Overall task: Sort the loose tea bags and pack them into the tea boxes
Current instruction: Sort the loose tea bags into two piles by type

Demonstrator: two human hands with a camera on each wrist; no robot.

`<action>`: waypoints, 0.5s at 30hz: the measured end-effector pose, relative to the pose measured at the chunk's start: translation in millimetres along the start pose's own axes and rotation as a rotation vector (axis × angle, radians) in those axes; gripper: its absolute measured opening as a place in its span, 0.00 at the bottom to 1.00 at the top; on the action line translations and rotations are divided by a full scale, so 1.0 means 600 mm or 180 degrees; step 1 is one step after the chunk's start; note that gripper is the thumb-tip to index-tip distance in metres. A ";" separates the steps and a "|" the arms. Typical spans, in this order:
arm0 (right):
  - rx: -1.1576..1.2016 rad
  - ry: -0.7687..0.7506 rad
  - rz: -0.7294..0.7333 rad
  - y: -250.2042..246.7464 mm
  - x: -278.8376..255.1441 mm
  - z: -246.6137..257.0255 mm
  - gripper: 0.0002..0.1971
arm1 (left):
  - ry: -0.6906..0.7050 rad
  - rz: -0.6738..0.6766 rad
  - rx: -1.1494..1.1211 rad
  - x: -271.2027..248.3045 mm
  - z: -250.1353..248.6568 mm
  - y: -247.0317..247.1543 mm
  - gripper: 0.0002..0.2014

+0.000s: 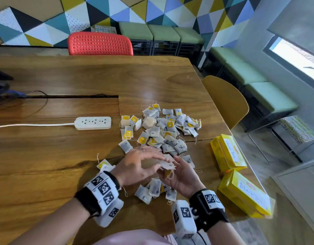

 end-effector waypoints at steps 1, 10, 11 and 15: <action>-0.0032 0.0020 0.0014 0.001 -0.005 0.000 0.13 | -0.0073 -0.0097 -0.0058 -0.012 0.008 -0.011 0.11; -0.0558 -0.0222 0.0210 -0.014 -0.012 0.002 0.15 | -0.0861 -0.0029 -0.0007 -0.100 0.059 -0.026 0.10; -0.0616 -0.0242 0.0255 -0.016 -0.009 0.003 0.16 | -0.0940 -0.0019 0.0002 -0.107 0.064 -0.026 0.10; -0.0801 -0.0399 0.0248 -0.023 -0.004 0.008 0.23 | -0.1192 -0.0066 0.0129 -0.133 0.085 -0.030 0.11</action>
Point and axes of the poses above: each hand's wrist, its own x-axis towards the middle knuckle, its own y-axis out of the palm, z = x × y, the point moved 4 cm from there along x, towards the middle knuckle, and after that the axes turned 8 degrees about y, right-handed, at the moved point
